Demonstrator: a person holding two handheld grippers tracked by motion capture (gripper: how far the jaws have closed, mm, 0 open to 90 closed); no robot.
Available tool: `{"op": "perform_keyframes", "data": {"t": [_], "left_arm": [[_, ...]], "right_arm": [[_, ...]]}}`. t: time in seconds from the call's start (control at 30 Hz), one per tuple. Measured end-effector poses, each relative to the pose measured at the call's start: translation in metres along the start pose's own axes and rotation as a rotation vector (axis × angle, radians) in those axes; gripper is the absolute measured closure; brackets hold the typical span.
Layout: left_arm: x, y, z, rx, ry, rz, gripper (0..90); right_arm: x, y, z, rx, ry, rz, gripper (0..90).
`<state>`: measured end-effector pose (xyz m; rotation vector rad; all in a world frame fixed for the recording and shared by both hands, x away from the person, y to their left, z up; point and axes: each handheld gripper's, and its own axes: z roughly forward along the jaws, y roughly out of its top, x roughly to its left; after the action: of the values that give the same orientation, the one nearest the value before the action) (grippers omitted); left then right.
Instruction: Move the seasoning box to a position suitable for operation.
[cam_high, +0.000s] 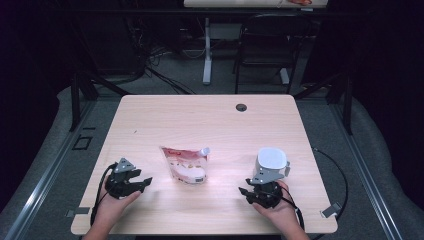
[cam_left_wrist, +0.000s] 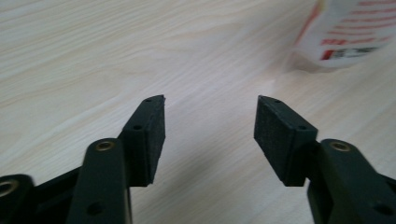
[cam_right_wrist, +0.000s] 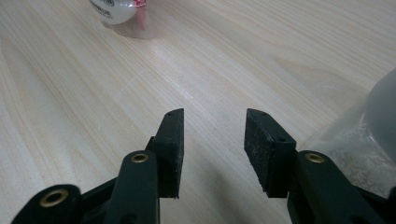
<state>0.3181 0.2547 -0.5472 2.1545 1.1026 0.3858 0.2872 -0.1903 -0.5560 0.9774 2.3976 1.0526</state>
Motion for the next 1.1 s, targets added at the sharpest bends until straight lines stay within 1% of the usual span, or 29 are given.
{"op": "perform_keyframes", "data": {"t": [0.03,0.07,0.1,0.13,0.17,0.2,0.23,0.27,0.3,0.37,0.47,0.5,0.53,0.57,0.63,0.7,0.77,0.9,0.97,1.0,1.03,1.1], "left_arm": [[0.0,0.0,0.001,-0.004,-0.004,0.003,44.8],[0.0,-0.001,0.002,-0.016,0.003,0.006,47.1],[0.001,-0.001,0.002,-0.023,-0.004,0.001,48.7],[0.002,-0.002,0.002,-0.029,-0.018,-0.015,49.0],[0.003,-0.003,0.003,-0.045,-0.008,-0.022,49.6],[0.005,-0.004,0.003,-0.044,-0.028,-0.045,50.6],[0.005,-0.005,0.004,-0.05,-0.022,-0.059,50.8],[0.007,-0.006,0.004,-0.047,-0.039,-0.07,52.0],[0.007,-0.006,0.005,-0.05,-0.043,-0.08,54.0],[0.007,-0.006,0.007,-0.056,-0.054,-0.089,55.8],[0.007,-0.006,0.008,-0.053,-0.044,-0.083,55.8],[0.007,-0.006,0.008,-0.059,-0.041,-0.086,55.8],[0.007,-0.006,0.008,-0.066,-0.042,-0.081,55.8],[0.007,-0.005,0.007,-0.074,-0.044,-0.08,55.8],[0.008,-0.005,0.007,-0.079,-0.045,-0.072,55.8],[0.008,-0.005,0.008,-0.081,-0.056,-0.066,57.2],[0.008,-0.005,0.009,-0.077,-0.052,-0.068,57.7],[0.009,-0.005,0.008,-0.077,-0.058,-0.063,58.0],[0.009,-0.005,0.008,-0.082,-0.056,-0.064,57.8],[0.009,-0.005,0.008,-0.084,-0.056,-0.069,57.8],[0.009,-0.005,0.008,-0.086,-0.057,-0.081,57.8],[0.009,-0.005,0.008,-0.088,-0.046,-0.084,57.8]], "right_arm": [[0.0,0.0,0.0,0.001,0.001,0.001,58.5],[0.0,-0.001,-0.001,0.01,-0.001,-0.001,58.5],[0.0,-0.001,-0.001,0.015,-0.004,-0.001,58.5],[-0.001,-0.002,-0.002,0.02,0.001,0.004,57.3],[-0.002,-0.002,-0.002,0.036,0.009,0.011,55.4],[-0.002,-0.003,-0.003,0.037,0.016,0.015,55.2],[-0.002,-0.003,-0.004,0.035,0.019,0.014,55.0],[-0.002,-0.003,-0.005,0.03,0.016,0.014,55.2],[-0.002,-0.004,-0.006,0.03,0.02,0.009,55.5],[-0.001,-0.004,-0.008,0.033,0.026,0.018,57.2],[-0.002,-0.007,-0.012,0.039,0.031,0.031,57.5],[-0.002,-0.007,-0.013,0.04,0.03,0.03,57.0],[-0.003,-0.008,-0.015,0.042,0.022,0.033,56.8],[-0.004,-0.008,-0.016,0.045,0.03,0.037,57.5],[-0.005,-0.009,-0.02,0.044,0.043,0.053,61.6],[-0.007,-0.01,-0.024,0.05,0.06,0.054,63.3],[-0.008,-0.012,-0.028,0.045,0.046,0.049,65.1],[-0.012,-0.014,-0.041,0.042,0.056,0.052,72.4],[-0.013,-0.016,-0.048,0.048,0.047,0.042,74.6],[-0.013,-0.017,-0.05,0.048,0.043,0.046,74.7],[-0.014,-0.018,-0.052,0.047,0.028,0.052,74.8],[-0.016,-0.022,-0.056,0.063,0.01,0.054,75.2]]}}
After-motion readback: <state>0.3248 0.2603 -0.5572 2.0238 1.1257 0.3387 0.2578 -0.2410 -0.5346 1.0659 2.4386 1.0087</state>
